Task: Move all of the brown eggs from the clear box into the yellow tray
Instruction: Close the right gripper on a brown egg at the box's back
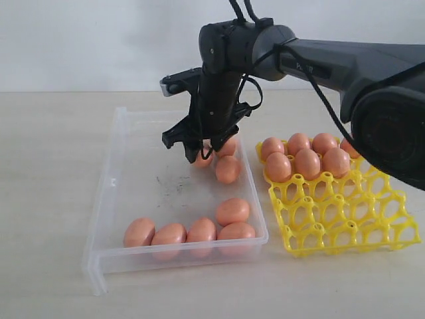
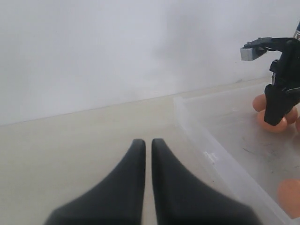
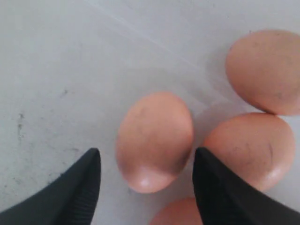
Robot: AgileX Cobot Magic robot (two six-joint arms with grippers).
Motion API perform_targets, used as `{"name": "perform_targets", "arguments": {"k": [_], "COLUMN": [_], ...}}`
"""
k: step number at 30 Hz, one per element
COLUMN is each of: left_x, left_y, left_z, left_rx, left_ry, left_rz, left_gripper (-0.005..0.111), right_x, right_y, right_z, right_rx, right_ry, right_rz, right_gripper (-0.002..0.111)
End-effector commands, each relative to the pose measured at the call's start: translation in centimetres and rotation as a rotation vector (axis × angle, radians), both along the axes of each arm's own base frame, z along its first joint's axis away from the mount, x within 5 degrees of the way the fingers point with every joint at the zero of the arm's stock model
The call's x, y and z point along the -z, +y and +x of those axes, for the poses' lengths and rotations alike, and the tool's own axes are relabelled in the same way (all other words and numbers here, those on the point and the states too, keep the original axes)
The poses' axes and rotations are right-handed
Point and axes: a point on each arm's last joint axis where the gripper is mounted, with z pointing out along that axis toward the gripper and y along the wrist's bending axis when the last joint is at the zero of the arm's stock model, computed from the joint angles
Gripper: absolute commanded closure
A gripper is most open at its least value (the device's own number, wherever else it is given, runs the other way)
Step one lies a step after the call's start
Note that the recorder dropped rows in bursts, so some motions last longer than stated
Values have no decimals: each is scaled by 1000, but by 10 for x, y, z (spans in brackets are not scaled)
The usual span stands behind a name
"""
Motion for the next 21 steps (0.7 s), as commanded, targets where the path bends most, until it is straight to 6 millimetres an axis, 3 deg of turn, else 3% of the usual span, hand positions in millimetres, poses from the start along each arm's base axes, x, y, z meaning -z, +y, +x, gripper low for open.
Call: {"name": "perform_targets", "arguments": {"k": [1,9,13,15,17,21], "left_x": [1,1,1,1,1,1], "left_y": [0,0,0,0,0,0], "left_z": [0,0,0,0,0,0], "left_rx": [6,6,6,6,6,6], "left_ry": [1,1,1,1,1,1], "left_rz": [-7,-7,-7,-7,-7,-7], "left_gripper": [103,103,103,103,103,103], "right_x": [-7,20,24,21,19,16], "right_y": [4,5,4,5,7,13], "right_z": [5,13,16,19,21,25], "right_rx": [-22,-15,-19,-33,-72,-70], "right_ry": [-39,-63,-80,-121,-147,-200], "right_rz": [62,51,22,34,47,114], "right_gripper": [57,57,58,80,109,109]}}
